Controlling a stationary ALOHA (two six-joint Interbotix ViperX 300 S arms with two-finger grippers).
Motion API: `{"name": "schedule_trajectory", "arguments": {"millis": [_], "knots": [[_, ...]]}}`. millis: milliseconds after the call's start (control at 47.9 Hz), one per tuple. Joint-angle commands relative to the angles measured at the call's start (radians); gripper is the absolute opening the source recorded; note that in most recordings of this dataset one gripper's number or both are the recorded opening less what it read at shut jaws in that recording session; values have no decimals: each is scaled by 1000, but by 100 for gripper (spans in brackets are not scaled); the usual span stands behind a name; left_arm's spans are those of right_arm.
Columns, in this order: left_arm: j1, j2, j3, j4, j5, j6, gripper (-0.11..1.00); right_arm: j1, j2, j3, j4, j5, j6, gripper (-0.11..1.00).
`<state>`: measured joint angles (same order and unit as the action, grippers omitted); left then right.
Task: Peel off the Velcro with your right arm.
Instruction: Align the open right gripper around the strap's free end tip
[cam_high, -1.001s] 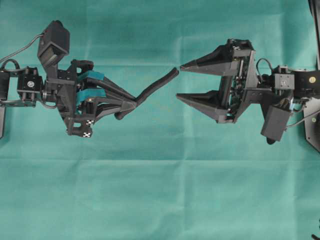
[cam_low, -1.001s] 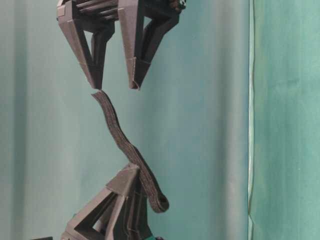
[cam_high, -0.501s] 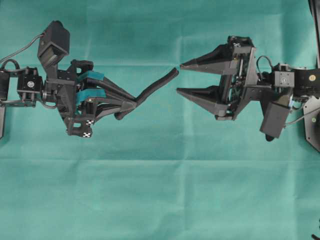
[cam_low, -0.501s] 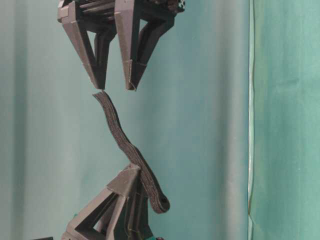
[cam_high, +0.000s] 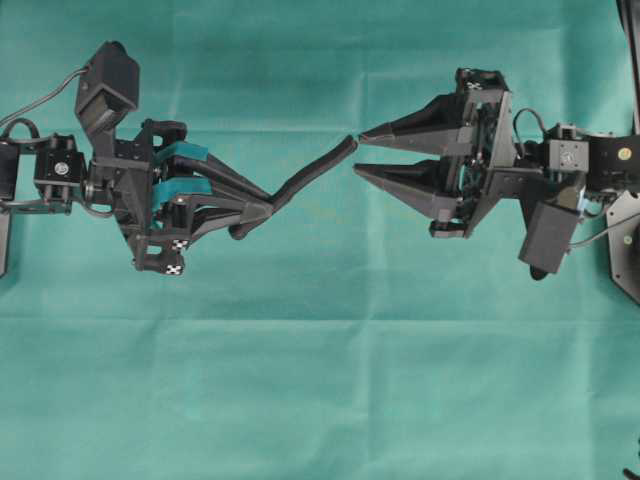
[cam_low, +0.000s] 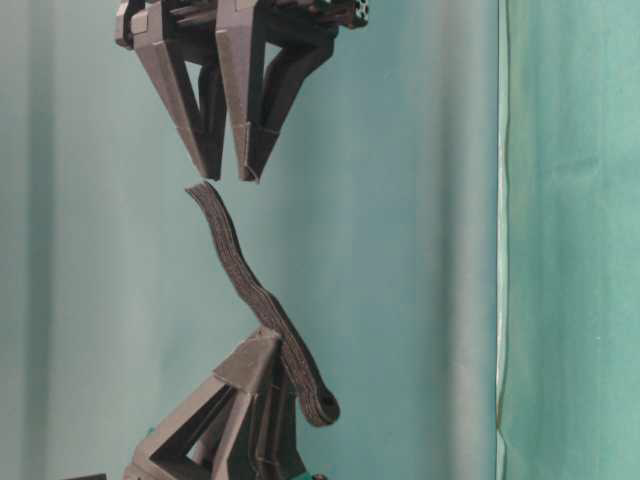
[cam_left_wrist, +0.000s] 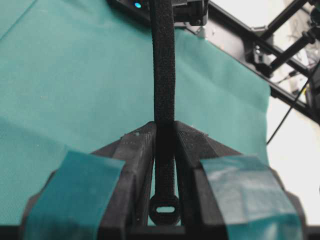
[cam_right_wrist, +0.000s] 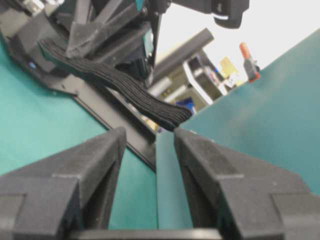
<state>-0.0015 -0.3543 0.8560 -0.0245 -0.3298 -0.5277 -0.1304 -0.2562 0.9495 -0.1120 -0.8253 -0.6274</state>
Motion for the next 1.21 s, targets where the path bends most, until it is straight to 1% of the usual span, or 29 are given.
{"name": "schedule_trajectory", "arguments": {"millis": [0,501,834,1189], "knots": [[-3,-15,-11,-2,-9,0,10,-3,-6,-21,0,-9,0,10],[-3,-15,-8,-2,-9,0,10,-3,-5,-34,2,-9,0,10],[-3,-15,-8,-2,-9,0,10,-3,20,-40,0,-9,0,10],[-3,-15,-9,-2,-9,0,10,-3,23,-28,0,-9,2,10]]}}
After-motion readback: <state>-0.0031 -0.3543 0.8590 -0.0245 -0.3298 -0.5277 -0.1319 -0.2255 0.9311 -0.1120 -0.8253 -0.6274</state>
